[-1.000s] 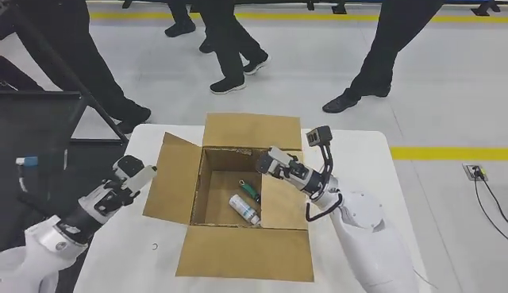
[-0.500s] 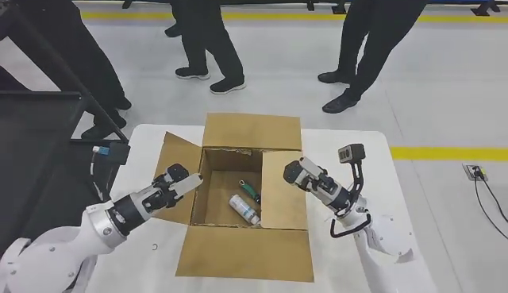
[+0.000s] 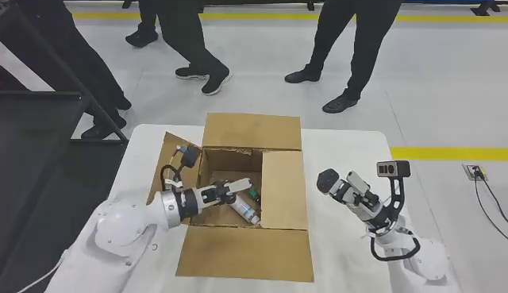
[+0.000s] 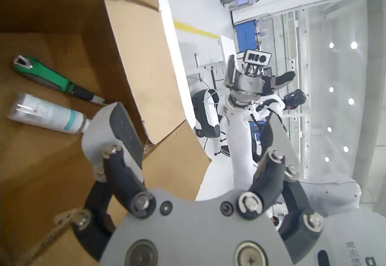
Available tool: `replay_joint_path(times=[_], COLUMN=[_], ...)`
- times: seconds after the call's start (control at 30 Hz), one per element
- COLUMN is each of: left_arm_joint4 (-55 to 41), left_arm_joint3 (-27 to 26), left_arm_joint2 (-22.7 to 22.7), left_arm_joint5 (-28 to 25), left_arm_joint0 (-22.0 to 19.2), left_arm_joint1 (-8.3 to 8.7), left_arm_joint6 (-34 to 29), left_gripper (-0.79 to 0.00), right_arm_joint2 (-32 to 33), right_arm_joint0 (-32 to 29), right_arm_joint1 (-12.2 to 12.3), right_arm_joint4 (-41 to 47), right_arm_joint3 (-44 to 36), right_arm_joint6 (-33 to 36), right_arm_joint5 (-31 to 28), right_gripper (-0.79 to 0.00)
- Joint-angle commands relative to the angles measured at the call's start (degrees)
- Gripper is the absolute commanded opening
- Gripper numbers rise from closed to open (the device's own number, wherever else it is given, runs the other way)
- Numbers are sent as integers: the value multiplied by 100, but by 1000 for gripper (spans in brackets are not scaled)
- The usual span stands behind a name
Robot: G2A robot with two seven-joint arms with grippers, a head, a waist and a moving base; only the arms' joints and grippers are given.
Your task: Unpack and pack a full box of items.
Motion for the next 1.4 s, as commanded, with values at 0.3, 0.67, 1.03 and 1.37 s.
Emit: replay_joint_path(times=[0.3, 0.67, 1.03, 1.37], left_arm_joint4=[277, -111, -230, -328], left_arm_joint3=[1499, 1652, 477, 615], left_arm_joint2=[1615, 1832, 1399, 1684], left_arm_joint5=[103, -539, -765, -1002], left_arm_joint0=[-1168, -1364, -967, -1057], left_arm_joint1=[-466, -735, -698, -844], left_arm_joint6=[489, 1109, 1272, 1587], left_gripper=[0, 0, 0, 0], right_arm_joint2=[316, 126, -185, -259], right_arm_joint0=[-514, -597, -589, -660], right_arm_joint1=[133, 224, 316, 370], right_arm_joint4=[430, 462, 568, 1034], right_arm_joint3=[-148, -157, -519, -829], right_arm_joint6=[440, 755, 1262, 1679], right_arm_joint5=[-246, -265, -210, -188], right_gripper=[0, 0, 0, 0])
